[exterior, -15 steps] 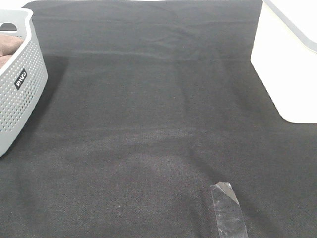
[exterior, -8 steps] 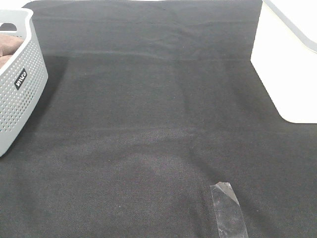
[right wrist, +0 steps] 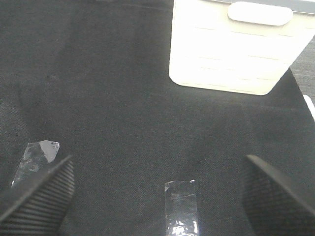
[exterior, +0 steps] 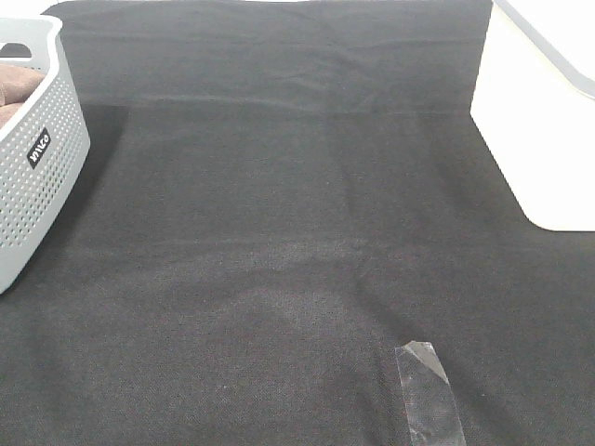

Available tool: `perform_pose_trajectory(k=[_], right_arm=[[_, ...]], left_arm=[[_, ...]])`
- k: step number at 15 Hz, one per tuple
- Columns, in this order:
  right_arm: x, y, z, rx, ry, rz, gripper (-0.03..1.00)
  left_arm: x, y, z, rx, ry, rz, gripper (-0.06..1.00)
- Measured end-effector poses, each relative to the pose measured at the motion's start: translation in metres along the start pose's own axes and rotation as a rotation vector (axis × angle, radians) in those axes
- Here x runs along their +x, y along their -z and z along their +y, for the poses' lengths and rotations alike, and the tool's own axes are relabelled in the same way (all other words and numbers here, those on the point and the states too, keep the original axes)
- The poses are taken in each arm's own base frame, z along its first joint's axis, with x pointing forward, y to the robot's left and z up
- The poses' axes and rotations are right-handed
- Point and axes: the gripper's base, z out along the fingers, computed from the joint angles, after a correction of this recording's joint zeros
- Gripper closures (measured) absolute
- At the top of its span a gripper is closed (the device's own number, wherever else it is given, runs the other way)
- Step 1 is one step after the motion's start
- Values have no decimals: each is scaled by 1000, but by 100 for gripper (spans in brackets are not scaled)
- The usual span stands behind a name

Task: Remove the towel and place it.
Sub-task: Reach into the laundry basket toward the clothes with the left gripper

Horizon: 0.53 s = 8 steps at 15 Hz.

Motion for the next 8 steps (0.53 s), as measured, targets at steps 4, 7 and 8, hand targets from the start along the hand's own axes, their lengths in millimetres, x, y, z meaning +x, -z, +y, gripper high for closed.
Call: perform_pose_trajectory(k=[4, 7, 8], right_arm=[[0, 0, 0, 0, 0, 0, 11], [0, 0, 0, 0, 0, 0, 11], [0, 0, 0, 0, 0, 0, 11]], left_arm=[[0, 0, 0, 0, 0, 0, -5], [0, 0, 0, 0, -8, 0, -5], [-1, 2, 0, 0, -39, -6, -5]])
